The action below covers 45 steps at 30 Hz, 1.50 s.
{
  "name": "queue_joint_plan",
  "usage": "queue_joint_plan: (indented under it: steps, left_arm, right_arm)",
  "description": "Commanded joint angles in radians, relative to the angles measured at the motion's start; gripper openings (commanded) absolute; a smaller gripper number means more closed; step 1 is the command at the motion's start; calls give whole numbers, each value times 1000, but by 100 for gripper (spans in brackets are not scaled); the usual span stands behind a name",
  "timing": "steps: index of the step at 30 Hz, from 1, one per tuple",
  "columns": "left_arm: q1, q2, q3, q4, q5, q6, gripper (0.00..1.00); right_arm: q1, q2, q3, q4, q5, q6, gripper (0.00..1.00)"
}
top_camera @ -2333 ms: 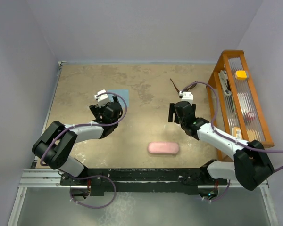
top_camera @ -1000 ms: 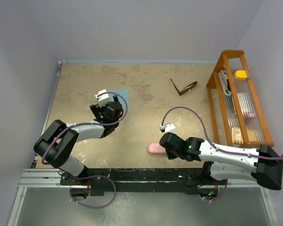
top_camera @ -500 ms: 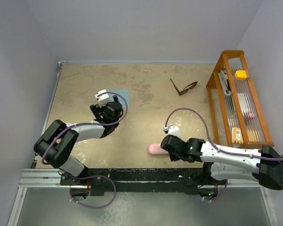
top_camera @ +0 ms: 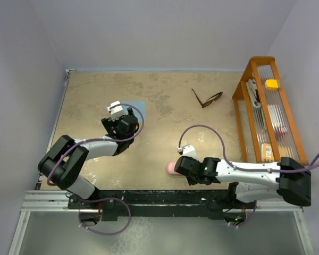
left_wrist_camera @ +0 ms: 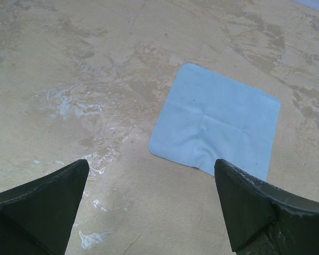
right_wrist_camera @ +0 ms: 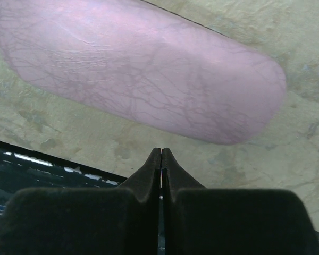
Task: Organize the sunglasses
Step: Adjust the sunglasses case at the center of the board.
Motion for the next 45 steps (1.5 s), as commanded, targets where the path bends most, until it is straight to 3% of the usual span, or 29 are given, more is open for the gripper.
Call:
queue_joint_plan:
  steps: [1, 8, 28, 45]
  left_arm:
    - [-5, -14, 32, 8, -28, -4, 99]
    - [-5, -18, 30, 8, -28, -2, 99]
    - [-5, -21, 26, 10, -29, 0, 99]
    - [-5, -28, 21, 16, -27, 4, 99]
  right_arm:
    - [39, 103, 67, 65, 9, -11, 0]
    - [50, 214, 109, 162, 14, -43, 0]
    - [32, 395, 217, 199, 155, -124, 0]
    - [18, 350, 285, 200, 140, -233, 2]
